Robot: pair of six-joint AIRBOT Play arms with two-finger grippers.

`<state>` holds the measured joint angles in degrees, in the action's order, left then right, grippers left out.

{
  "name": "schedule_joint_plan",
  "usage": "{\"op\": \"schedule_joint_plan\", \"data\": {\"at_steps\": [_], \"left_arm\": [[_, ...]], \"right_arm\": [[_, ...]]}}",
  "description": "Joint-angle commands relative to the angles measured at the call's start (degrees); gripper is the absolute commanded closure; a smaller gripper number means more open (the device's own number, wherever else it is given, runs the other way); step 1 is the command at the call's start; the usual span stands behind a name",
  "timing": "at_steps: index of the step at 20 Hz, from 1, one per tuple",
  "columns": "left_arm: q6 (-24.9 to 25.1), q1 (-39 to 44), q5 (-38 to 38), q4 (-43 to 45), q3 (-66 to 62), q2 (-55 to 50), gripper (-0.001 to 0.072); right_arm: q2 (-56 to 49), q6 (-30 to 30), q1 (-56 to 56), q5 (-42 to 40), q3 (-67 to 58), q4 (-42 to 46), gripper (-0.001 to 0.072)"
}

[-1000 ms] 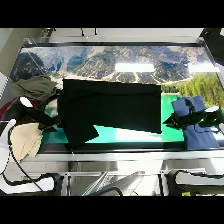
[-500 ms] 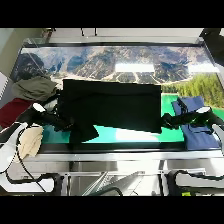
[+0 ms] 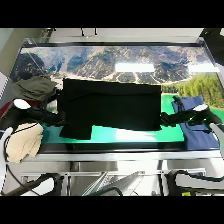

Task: Fold the shirts.

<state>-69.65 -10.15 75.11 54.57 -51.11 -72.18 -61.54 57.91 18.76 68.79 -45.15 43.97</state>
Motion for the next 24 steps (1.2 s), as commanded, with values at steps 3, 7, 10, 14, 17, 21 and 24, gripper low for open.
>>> {"op": "schedule_joint_plan", "data": {"at_steps": [3, 7, 10, 14, 17, 21, 24], "left_arm": [[-1.84, -2.14, 8.81, -0.09, 2.32, 10.45, 0.0694], [-1.99, -2.14, 7.34, -0.15, 1.01, 13.88, 0.0694], [-2.05, -2.05, 6.16, -0.74, -7.80, 8.22, 0.0694], [-2.95, 0.35, 5.33, -0.66, -21.68, -4.33, 0.0694], [-2.91, 3.89, 2.34, -0.55, -29.49, -14.38, 0.0694], [-2.84, 6.80, 1.42, -0.20, -37.62, -26.71, 0.0694], [-3.04, 7.13, 5.20, -0.07, -43.15, -32.59, 0.0306]], "right_arm": [[5.75, 2.97, 8.94, 5.81, -0.68, 5.53, 0.0693], [6.27, 1.14, 12.57, 5.38, -0.83, 3.19, 0.0692], [5.49, -6.29, 12.41, 0.46, -1.38, -13.03, 0.0692], [-3.69, -10.78, 9.22, -5.33, -9.86, -20.48, 0.0692], [-14.05, -12.52, 4.26, -9.57, -17.62, -21.97, 0.0691], [-24.57, -14.05, 1.27, -11.61, -23.65, -22.18, 0.0683], [-25.03, -16.02, 1.55, -10.23, -25.55, -21.64, 0.0323]]}}
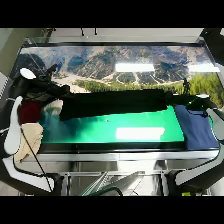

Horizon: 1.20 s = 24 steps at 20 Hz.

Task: Fold the shirts.

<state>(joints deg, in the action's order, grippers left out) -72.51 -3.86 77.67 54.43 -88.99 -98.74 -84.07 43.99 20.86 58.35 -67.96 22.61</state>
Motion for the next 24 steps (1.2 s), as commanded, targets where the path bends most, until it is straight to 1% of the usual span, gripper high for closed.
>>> {"op": "schedule_joint_plan", "data": {"at_steps": [1, 2, 3, 4, 5, 6, 7, 8, 10, 15, 16, 17, 19, 20, 21, 22, 24], "left_arm": [[-1.33, 0.70, 4.00, 0.11, -7.43, -7.43, 0.0021], [-1.99, 0.35, 4.52, 0.04, -9.51, -8.15, 0.0035], [-2.12, 0.00, 4.37, 0.02, -11.56, -8.31, 0.0034], [-2.16, -0.13, 3.76, 0.09, -13.86, -8.24, 0.0035], [-2.82, -0.61, 3.50, 0.02, -16.17, -8.24, 0.0034], [-3.93, -0.76, 3.58, 0.04, -18.51, -8.24, 0.0034], [-4.87, -0.90, 3.93, 0.04, -20.20, -8.24, 0.0034], [-5.40, -0.92, 4.66, 0.07, -21.75, -8.24, 0.0034], [-6.10, -0.96, 6.34, 0.04, -24.11, -8.24, 0.0034], [-8.61, -0.09, 10.45, -0.55, -26.71, -8.22, 0.0035], [-8.61, 0.61, 11.43, -0.52, -26.69, -8.24, 0.0035], [-8.61, 1.62, 12.28, -0.50, -26.67, -8.24, 0.0035], [-8.68, 4.46, 12.66, -0.52, -26.69, -8.24, 0.0040], [-8.76, 6.23, 12.50, -0.52, -26.67, -8.24, 0.0264], [-8.48, 8.44, 12.35, -0.48, -26.67, -8.26, 0.0626], [-8.31, 10.51, 12.13, -0.44, -26.67, -8.31, 0.0694], [-8.31, 15.43, 10.80, -0.33, -26.62, -9.03, 0.0694]], "right_arm": [[-1.49, -2.03, 0.20, 1.73, -4.46, 1.40, 0.0323], [-0.52, -1.66, 0.72, 2.14, -6.32, 3.50, 0.0317], [0.09, 0.50, 1.11, 1.92, -8.57, 6.29, 0.0308], [-0.13, 2.71, 1.51, 1.90, -10.80, 9.62, 0.0195], [-0.92, 5.79, 1.73, 2.01, -12.94, 13.97, 0.0159], [-2.14, 8.13, 1.70, 2.86, -14.43, 16.50, 0.0159], [-3.78, 8.35, 1.79, 4.46, -15.50, 16.87, 0.0140], [-5.18, 8.33, 1.75, 5.51, -15.89, 16.85, 0.0102], [-7.28, 8.31, 1.77, 5.81, -15.89, 16.92, 0.0103], [-9.22, 7.21, -0.20, 10.67, -15.89, 16.63, 0.0116], [-9.22, 6.99, -0.94, 10.80, -15.89, 16.65, 0.0170], [-9.20, 6.97, -1.60, 11.08, -15.89, 16.55, 0.0363], [-9.01, 6.82, -1.90, 12.76, -16.55, 15.50, 0.0695], [-8.90, 7.04, -1.90, 14.69, -17.92, 14.56, 0.0691], [-8.39, 7.85, -1.86, 16.24, -19.43, 13.88, 0.0691], [-7.52, 9.38, -1.86, 17.88, -21.29, 13.33, 0.0691], [-5.31, 11.26, -1.86, 21.99, -25.27, 11.34, 0.0691]]}}
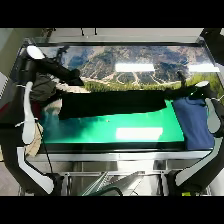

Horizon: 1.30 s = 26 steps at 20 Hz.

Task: Fold the shirts.

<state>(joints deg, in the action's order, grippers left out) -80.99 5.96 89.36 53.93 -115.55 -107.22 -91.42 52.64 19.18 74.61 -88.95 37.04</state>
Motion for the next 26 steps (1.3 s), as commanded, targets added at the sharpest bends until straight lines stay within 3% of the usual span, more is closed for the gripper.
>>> {"op": "schedule_joint_plan", "data": {"at_steps": [1, 5, 9, 13, 16, 18, 20, 23, 26], "left_arm": [[0.24, 8.20, -2.25, 0.59, -0.07, -1.46, 0.0693], [0.35, 18.78, -12.79, 0.50, -0.09, -8.74, 0.0694], [-2.54, 25.55, -22.91, 0.35, -0.13, -16.79, 0.0694], [-3.08, 28.37, -26.93, -3.74, -0.13, -21.46, 0.0694], [-0.55, 29.00, -26.69, -10.49, -0.17, -21.57, 0.0694], [4.35, 29.11, -25.55, -17.35, -0.24, -21.55, 0.0694], [4.68, 29.59, -23.78, -20.15, -0.39, -21.44, 0.0694], [4.42, 26.47, -13.05, -20.04, -3.39, -20.55, 0.0695], [4.70, 18.43, -5.88, -19.52, 0.39, -11.82, 0.0696]], "right_arm": [[3.41, 3.72, -0.22, 7.28, -5.79, -4.26, 0.0691], [9.99, 5.97, -0.66, 10.45, -7.72, -13.90, 0.0691], [14.99, 9.40, -2.99, 11.26, -7.69, -14.16, 0.0691], [18.49, 14.08, -3.30, 13.03, -7.72, -14.12, 0.0691], [19.80, 14.93, -3.17, 13.22, -7.72, -13.86, 0.0691], [20.06, 15.15, -3.13, 13.18, -7.72, -13.75, 0.0691], [20.06, 16.04, -3.23, 13.14, -7.69, -13.70, 0.0691], [20.06, 16.46, -4.17, 12.87, -7.69, -13.70, 0.0691], [20.04, 17.31, -9.11, 11.50, -7.69, -13.70, 0.0691]]}}
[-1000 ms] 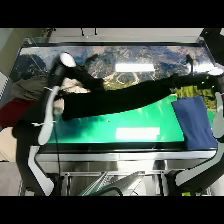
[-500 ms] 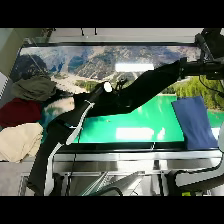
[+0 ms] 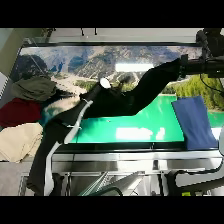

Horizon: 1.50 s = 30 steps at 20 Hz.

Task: Fold the shirts.

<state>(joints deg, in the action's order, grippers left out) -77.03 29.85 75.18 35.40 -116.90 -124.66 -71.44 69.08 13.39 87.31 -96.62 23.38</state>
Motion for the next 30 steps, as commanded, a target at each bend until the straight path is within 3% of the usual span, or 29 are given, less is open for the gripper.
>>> {"op": "schedule_joint_plan", "data": {"at_steps": [1, 5, 9, 10, 11, 12, 13, 16, 17, 18, 21, 22, 23, 24, 30], "left_arm": [[0.87, -8.70, 9.79, 0.02, 2.84, 9.46, 0.0696], [0.87, -22.45, 13.03, 0.98, 2.56, 23.87, 0.0695], [-0.11, -32.72, 16.48, 1.03, 1.70, 32.70, 0.0695], [-0.11, -34.36, 17.20, 1.01, 1.70, 34.18, 0.0694], [-0.11, -35.56, 17.75, 1.01, 1.70, 35.36, 0.0694], [-0.09, -36.63, 17.90, 0.98, 1.70, 36.61, 0.0694], [0.02, -37.33, 17.75, 1.01, 1.70, 37.62, 0.0694], [0.70, -38.25, 17.81, 1.05, 1.70, 39.47, 0.0694], [0.74, -38.34, 17.84, 1.01, 1.70, 39.65, 0.0694], [0.72, -38.32, 17.79, 0.98, 1.70, 39.63, 0.0694], [0.68, -38.23, 17.88, 0.98, 1.70, 38.75, 0.0695], [0.68, -38.23, 17.79, 1.01, 1.70, 38.69, 0.0694], [0.70, -38.23, 17.64, 1.01, 1.70, 38.69, 0.0694], [0.72, -38.23, 17.62, 1.01, 1.70, 38.69, 0.0694], [0.76, -38.23, 17.46, 1.07, 1.70, 38.58, 0.0694]], "right_arm": [[0.07, 0.87, -6.58, -3.54, 0.00, 0.02, 0.0691], [-1.31, 2.49, -25.03, -20.87, 0.04, 6.36, 0.0691], [-11.47, 4.09, -44.17, -37.48, 0.04, 12.76, 0.0681], [-15.10, 2.23, -48.13, -42.66, 0.04, 12.57, 0.0588], [-18.23, 1.31, -51.36, -47.63, 0.02, 11.87, 0.0348], [-20.52, -0.96, -53.81, -52.15, 0.00, 9.38, 0.0190], [-21.70, -4.87, -55.39, -55.71, -0.02, 6.58, 0.0191], [-18.69, -6.95, -52.81, -51.52, -0.02, 8.22, 0.0193], [-16.46, -5.97, -50.29, -48.11, -0.02, 10.78, 0.0249], [-14.34, -3.10, -47.45, -44.87, -0.02, 14.10, 0.0284], [-9.35, 10.03, -36.87, -31.89, 0.09, 29.35, 0.0269], [-8.94, 13.92, -33.42, -27.17, 0.24, 34.16, 0.0208], [-8.98, 15.96, -30.71, -23.67, 0.79, 37.40, 0.0071], [-9.27, 16.72, -28.09, -21.16, 2.03, 39.50, 0.0031], [-14.86, 14.53, -22.10, -19.91, 7.23, 39.17, 0.0031]]}}
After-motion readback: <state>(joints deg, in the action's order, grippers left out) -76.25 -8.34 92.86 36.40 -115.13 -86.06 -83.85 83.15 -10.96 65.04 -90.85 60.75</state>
